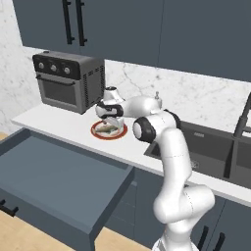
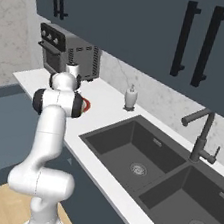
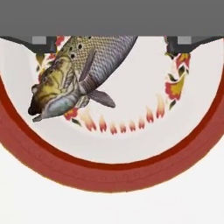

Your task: Pick up the knife from the drawer and place it on the cutting board. Then place the meat from the plate to the cutting board.

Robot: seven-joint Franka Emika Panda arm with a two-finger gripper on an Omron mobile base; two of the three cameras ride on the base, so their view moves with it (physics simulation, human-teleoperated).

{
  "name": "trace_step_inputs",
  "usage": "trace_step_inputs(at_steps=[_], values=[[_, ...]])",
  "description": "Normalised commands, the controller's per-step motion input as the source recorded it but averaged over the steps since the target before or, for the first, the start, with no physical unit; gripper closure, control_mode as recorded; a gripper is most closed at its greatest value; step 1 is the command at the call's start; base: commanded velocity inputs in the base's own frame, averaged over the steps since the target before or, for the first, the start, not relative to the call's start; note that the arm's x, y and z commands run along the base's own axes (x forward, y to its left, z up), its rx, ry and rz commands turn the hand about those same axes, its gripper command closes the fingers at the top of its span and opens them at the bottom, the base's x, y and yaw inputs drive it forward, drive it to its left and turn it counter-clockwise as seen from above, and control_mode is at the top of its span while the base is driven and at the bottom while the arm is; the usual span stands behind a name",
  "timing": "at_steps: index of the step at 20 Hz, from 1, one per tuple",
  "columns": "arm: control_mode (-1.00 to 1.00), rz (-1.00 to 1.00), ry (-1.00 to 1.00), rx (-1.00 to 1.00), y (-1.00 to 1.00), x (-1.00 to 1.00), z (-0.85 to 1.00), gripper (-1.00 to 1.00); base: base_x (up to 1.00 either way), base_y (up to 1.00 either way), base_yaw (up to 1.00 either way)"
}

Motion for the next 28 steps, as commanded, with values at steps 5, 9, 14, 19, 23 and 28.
trace_step_inputs(at_steps=[5, 9, 14, 19, 23, 28], values=[[-1.0, -0.15, 0.0, 0.0, 0.0, 0.39, -0.38, -1.0, 0.0, 0.0, 0.0], [-1.0, -0.12, 0.0, 0.0, 0.0, 0.11, -0.34, -1.0, 0.0, 0.0, 0.0], [-1.0, -0.06, 0.0, 0.0, 0.0, -0.22, -0.27, 1.0, 0.0, 0.0, 0.0], [-1.0, -0.02, -0.13, 0.0, -0.01, -0.88, -0.01, 1.0, 0.0, 0.0, 0.0], [-1.0, 0.0, -0.17, 0.0, -0.04, -1.0, 0.34, 1.0, 0.0, 0.0, 0.0], [-1.0, 0.07, -0.2, 0.0, -0.22, -1.0, 0.66, 1.0, 0.0, 0.0, 0.0]])
